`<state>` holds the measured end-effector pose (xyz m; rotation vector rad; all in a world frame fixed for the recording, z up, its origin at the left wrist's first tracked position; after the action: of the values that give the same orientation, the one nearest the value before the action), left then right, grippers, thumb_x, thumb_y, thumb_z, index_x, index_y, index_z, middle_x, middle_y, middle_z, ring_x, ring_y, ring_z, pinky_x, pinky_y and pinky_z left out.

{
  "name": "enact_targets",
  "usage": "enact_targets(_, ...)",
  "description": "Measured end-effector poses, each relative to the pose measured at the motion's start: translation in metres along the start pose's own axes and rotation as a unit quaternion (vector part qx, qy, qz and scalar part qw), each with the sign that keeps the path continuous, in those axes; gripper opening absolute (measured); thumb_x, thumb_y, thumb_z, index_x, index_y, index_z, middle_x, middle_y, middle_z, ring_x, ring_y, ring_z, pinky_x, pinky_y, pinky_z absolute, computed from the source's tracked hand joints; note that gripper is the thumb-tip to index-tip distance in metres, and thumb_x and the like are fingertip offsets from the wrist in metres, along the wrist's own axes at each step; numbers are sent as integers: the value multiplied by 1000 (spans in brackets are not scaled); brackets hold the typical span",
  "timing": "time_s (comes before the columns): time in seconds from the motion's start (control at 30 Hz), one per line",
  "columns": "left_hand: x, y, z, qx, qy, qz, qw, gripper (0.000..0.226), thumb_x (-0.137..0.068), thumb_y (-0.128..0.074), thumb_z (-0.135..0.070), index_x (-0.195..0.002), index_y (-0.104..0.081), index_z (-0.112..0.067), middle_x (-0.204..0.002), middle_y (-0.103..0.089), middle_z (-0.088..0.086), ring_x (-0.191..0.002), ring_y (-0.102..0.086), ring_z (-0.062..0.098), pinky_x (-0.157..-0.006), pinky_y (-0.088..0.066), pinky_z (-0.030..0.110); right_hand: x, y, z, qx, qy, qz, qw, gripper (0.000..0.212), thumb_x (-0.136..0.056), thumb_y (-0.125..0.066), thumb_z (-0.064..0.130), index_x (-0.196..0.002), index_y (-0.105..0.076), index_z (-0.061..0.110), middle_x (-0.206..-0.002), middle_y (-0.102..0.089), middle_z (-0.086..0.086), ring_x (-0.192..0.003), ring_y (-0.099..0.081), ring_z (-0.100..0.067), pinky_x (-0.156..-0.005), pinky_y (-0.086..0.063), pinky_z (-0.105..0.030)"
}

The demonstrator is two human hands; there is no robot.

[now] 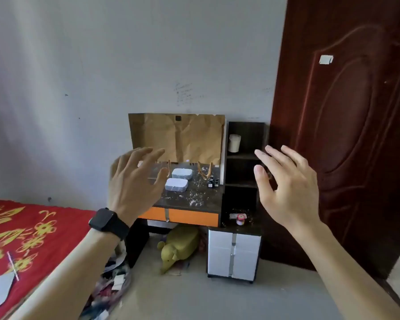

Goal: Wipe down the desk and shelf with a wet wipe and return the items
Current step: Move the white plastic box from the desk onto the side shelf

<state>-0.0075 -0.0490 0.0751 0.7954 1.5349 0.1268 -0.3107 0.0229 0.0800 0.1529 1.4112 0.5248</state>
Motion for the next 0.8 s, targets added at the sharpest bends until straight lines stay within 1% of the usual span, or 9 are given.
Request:
enact_targets(0.1, 45, -28, 9, -20, 31, 53, 998, 42, -89, -53, -46, -129, -60, -36, -132, -59, -8, -124, -48, 21, -105, -36, 44, 37, -25, -5, -37, -10, 33, 999, 35, -98, -49, 40, -126, -67, 30, -132, -64, 10, -132, -49, -17, -104, -40, -40)
enact_targets(0.2, 96, -61, 28, -52, 57, 124, 989, 43, -89, -51, -47, -130, -60, -35, -131, -60, -8, -123, -50, 21, -106, -37, 44, 80, -60, -12, -61, -11, 88, 994, 34, -98, -49, 40, -121, -70, 29, -127, -67, 8, -129, -53, -19, -100, -44, -43)
enact_targets(0.3, 125, -87, 46, -69, 73, 172, 980, 43, -90, -50, -47, -128, -62, -32, -130, -62, -6, -122, -53, 22, -107, -38, 44, 108, -92, -17, -65, -19, 127, 990, 33, -97, -48, 40, -117, -72, 29, -125, -68, 8, -126, -54, -19, -95, -47, -42)
enact_targets(0.4, 142, -113, 61, -69, 84, 207, 972, 43, -90, -50, -46, -129, -62, -32, -130, -62, -4, -123, -53, 23, -105, -39, 44, 129, -125, -19, -70, -22, 155, 985, 34, -96, -48, 39, -117, -72, 28, -126, -67, 6, -122, -56, -21, -92, -49, -43)
enact_targets(0.5, 146, -144, 83, -62, 97, 226, 967, 45, -90, -48, -48, -129, -62, -32, -130, -62, -4, -122, -53, 21, -105, -40, 43, 137, -162, -22, -62, -29, 165, 984, 33, -95, -49, 37, -115, -73, 27, -124, -68, 4, -117, -58, -23, -89, -49, -39)
enact_targets(0.57, 143, -171, 100, -53, 103, 245, 963, 47, -89, -45, -49, -129, -62, -31, -131, -62, -4, -122, -54, 22, -104, -41, 43, 138, -193, -24, -56, -41, 178, 982, 32, -94, -51, 36, -113, -74, 27, -123, -69, 4, -116, -59, -24, -87, -51, -40)
enact_targets(0.67, 130, -217, 127, -45, 101, 261, 959, 50, -89, -42, -50, -130, -62, -30, -132, -61, -2, -123, -53, 23, -105, -40, 42, 130, -244, -25, -39, -41, 200, 978, 33, -93, -50, 38, -113, -74, 28, -123, -69, 5, -117, -57, -22, -87, -49, -39)
enact_targets(0.8, 97, -280, 169, -22, 101, 279, 955, 53, -87, -38, -49, -129, -63, -28, -133, -61, -1, -125, -51, 24, -108, -38, 42, 113, -322, -29, -7, -54, 240, 969, 36, -94, -47, 41, -116, -73, 30, -126, -68, 3, -121, -55, -24, -90, -49, -41)
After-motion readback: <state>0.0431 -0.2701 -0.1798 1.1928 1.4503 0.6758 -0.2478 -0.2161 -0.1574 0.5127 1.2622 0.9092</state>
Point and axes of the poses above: each hand's wrist, its own x-axis away from the middle knuckle, its own y-axis out of the back of the hand, z = x × y, the point moved 9 cm from there along -x, towards the middle knuckle
